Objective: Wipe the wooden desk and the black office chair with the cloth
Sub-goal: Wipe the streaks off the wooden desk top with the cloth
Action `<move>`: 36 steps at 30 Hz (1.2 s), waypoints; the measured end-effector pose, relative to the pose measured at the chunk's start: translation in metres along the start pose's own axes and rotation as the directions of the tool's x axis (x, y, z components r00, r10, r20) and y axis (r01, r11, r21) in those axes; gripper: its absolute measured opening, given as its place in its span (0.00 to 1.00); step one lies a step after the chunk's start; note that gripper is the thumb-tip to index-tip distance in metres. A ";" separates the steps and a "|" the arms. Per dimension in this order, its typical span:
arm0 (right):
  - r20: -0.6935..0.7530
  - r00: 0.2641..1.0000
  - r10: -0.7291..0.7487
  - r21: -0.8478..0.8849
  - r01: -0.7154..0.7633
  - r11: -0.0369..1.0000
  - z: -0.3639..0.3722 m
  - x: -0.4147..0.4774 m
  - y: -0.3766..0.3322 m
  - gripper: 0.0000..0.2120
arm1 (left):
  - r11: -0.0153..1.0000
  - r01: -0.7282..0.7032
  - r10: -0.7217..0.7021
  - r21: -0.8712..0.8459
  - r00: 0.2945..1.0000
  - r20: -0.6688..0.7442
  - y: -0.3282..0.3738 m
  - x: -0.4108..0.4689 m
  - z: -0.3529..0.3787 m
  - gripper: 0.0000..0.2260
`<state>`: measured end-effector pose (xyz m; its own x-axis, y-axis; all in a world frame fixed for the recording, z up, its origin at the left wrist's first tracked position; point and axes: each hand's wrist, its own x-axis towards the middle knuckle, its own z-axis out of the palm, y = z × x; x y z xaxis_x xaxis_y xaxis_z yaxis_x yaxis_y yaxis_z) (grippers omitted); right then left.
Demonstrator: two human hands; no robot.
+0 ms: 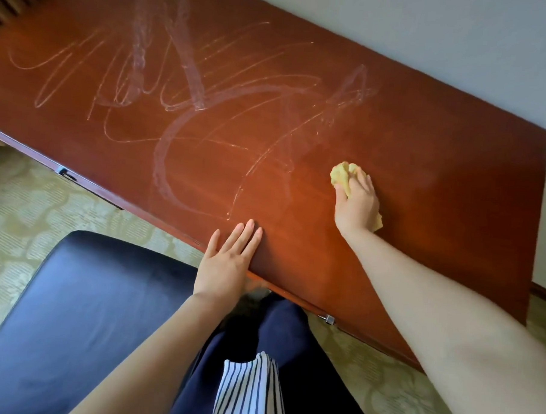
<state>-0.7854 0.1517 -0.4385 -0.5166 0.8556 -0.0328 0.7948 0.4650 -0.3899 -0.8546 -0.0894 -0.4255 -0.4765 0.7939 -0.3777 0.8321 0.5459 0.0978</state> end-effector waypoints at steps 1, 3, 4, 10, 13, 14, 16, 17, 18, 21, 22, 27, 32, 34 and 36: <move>-0.010 1.000 0.018 -0.018 -0.018 1.000 0.005 0.003 -0.010 0.18 | 1.000 -0.007 0.007 -0.001 1.000 0.000 -0.001 0.001 0.001 0.42; 0.011 0.999 -0.044 -0.051 0.044 0.998 0.017 0.001 -0.030 0.18 | 1.000 -0.026 0.026 -0.009 1.000 0.008 -0.004 0.002 0.001 0.43; 0.043 0.993 -0.106 -0.054 0.109 0.993 0.022 -0.005 -0.040 0.18 | 0.999 -0.037 0.038 -0.012 0.999 0.005 -0.006 0.002 0.001 0.43; 0.201 0.843 -0.499 0.041 0.501 0.864 0.034 -0.079 -0.056 0.16 | 0.996 -0.065 0.057 -0.061 0.991 -0.123 -0.016 -0.010 -0.002 0.30; 0.192 0.752 -0.631 0.102 0.624 0.775 0.022 -0.114 -0.039 0.16 | 0.986 -0.050 0.015 -0.158 0.977 -0.214 -0.024 -0.016 -0.007 0.23; 0.189 0.721 -0.667 0.110 0.659 0.744 0.018 -0.123 -0.031 0.17 | 0.987 -0.045 0.011 -0.154 0.976 -0.217 -0.028 -0.017 -0.007 0.22; 0.204 0.668 -0.715 0.119 0.708 0.696 0.011 -0.135 -0.015 0.20 | 0.989 -0.036 0.009 -0.143 0.984 -0.181 -0.031 -0.013 -0.009 0.24; 0.210 0.641 -0.738 0.121 0.732 0.670 0.006 -0.138 -0.006 0.20 | 0.989 -0.027 0.006 -0.144 0.989 -0.149 -0.030 -0.009 -0.010 0.26; 0.214 0.609 -0.764 0.126 0.758 0.639 0.004 -0.140 0.002 0.20 | 0.988 -0.016 -0.002 -0.151 0.993 -0.118 -0.029 -0.006 -0.009 0.27; 0.239 0.519 -0.821 0.139 0.818 0.558 -0.008 -0.130 0.032 0.22 | 0.980 -0.023 0.007 -0.199 0.997 -0.081 -0.013 0.017 -0.011 0.30; 0.243 0.501 -0.831 0.144 0.828 0.542 -0.012 -0.124 0.042 0.22 | 0.978 -0.023 0.007 -0.208 0.997 -0.078 -0.007 0.024 -0.012 0.31; 0.259 0.540 -0.801 0.090 0.812 0.577 -0.030 -0.077 0.081 0.24 | 0.993 -0.024 0.018 -0.119 0.998 -0.056 0.017 0.054 -0.016 0.37; 0.229 0.685 -0.692 0.036 0.704 0.709 -0.047 -0.013 0.104 0.30 | 0.997 0.028 -0.026 -0.078 0.999 0.026 0.027 0.068 -0.025 0.45; 0.180 0.757 -0.628 0.023 0.635 0.772 -0.051 0.012 0.105 0.27 | 0.996 0.051 -0.045 -0.077 0.996 0.078 0.027 0.069 -0.027 0.46; 0.137 0.814 -0.564 0.011 0.568 0.823 -0.051 0.038 0.102 0.22 | 0.997 0.058 -0.052 -0.052 0.992 0.113 0.027 0.070 -0.029 0.47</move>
<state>-0.7080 0.2427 -0.4328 -0.9125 0.4035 0.0673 0.3571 0.8660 -0.3501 -0.8737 -0.0118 -0.4230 -0.4841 0.7292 -0.4836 0.7873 0.6042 0.1230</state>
